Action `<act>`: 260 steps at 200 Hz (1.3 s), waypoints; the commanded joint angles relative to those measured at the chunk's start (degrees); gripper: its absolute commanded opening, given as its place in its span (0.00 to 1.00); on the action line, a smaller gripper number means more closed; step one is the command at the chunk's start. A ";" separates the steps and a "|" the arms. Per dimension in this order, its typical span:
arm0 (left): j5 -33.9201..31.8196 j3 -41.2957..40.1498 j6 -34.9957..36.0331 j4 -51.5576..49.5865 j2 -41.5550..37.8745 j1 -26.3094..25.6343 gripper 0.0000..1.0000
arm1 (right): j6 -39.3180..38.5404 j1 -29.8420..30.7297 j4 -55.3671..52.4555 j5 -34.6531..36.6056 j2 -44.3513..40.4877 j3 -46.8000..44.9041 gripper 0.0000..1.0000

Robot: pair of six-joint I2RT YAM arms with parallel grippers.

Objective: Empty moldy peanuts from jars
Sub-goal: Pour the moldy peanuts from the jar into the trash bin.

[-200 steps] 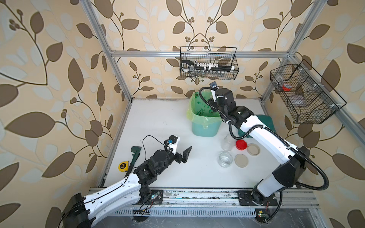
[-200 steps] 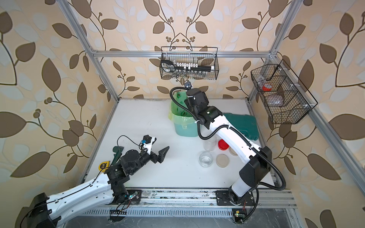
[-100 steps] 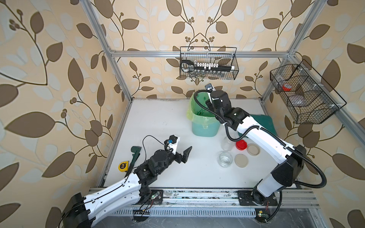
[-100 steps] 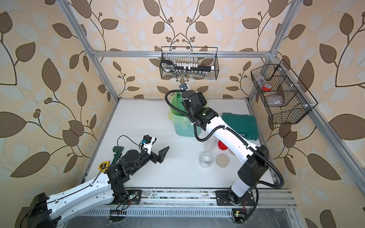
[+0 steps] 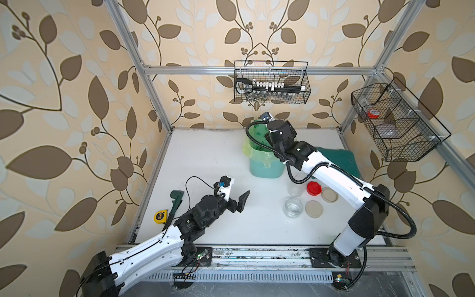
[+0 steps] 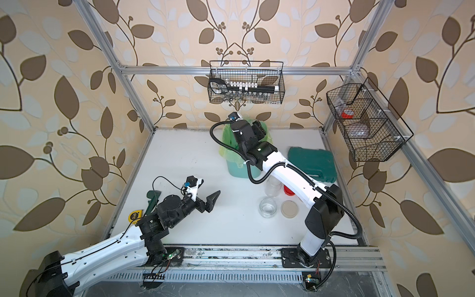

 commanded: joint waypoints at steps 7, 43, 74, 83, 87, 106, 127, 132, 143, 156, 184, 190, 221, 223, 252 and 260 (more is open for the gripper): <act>-1.17 0.72 0.07 2.11 -0.26 -0.19 0.99 | -2.03 0.51 4.57 2.58 -0.28 0.37 0.00; -0.99 0.83 0.08 2.46 0.16 -0.25 0.99 | -2.17 1.17 5.33 2.38 -2.00 -0.35 0.00; -0.98 0.83 0.02 2.36 0.11 -0.23 0.99 | -5.84 1.04 6.69 4.50 -1.12 -1.40 0.00; -1.02 0.66 0.06 2.26 0.01 -0.18 0.99 | -6.07 1.07 6.64 4.83 -0.95 -1.36 0.00; -0.99 0.67 0.02 2.29 0.00 -0.22 0.99 | -6.20 1.12 6.60 4.86 -1.00 -1.36 0.00; -0.92 0.66 0.05 2.27 -0.02 -0.18 0.99 | -6.38 1.23 6.61 4.85 -1.27 -1.42 0.00; -0.88 0.70 0.06 2.46 0.00 -0.22 0.99 | -7.71 1.65 7.97 4.30 -1.26 -2.13 0.00; -0.82 0.68 0.06 2.47 0.09 -0.21 0.99 | -8.17 1.84 8.29 4.06 -1.19 -2.23 0.00; -0.77 0.73 0.03 2.46 0.17 -0.18 0.99 | -9.09 2.25 8.81 3.84 -0.56 -2.23 0.00; -0.72 0.72 0.01 2.39 0.13 -0.21 0.99 | -10.59 2.95 8.89 3.76 0.36 -2.06 0.00; -0.90 0.64 0.05 2.29 -0.17 -0.18 0.99 | -12.31 3.54 9.91 4.31 1.27 -1.99 0.00; -0.91 0.60 0.08 2.29 -0.17 -0.22 0.99 | -12.43 3.65 9.91 4.35 1.19 -1.97 0.00; -0.83 0.60 0.04 2.29 -0.26 -0.19 0.99 | -12.91 3.84 10.70 4.44 0.54 -2.74 0.00; -0.82 0.64 0.05 2.29 -0.26 -0.20 0.99 | -12.92 3.87 10.74 4.44 0.54 -2.76 0.00; -0.89 0.53 0.01 2.18 -0.52 -0.20 0.99 | -15.37 4.68 12.51 5.37 0.38 -3.60 0.00; -0.91 0.53 0.02 2.21 -0.52 -0.18 0.99 | -15.02 4.66 12.62 4.67 0.37 -3.77 0.00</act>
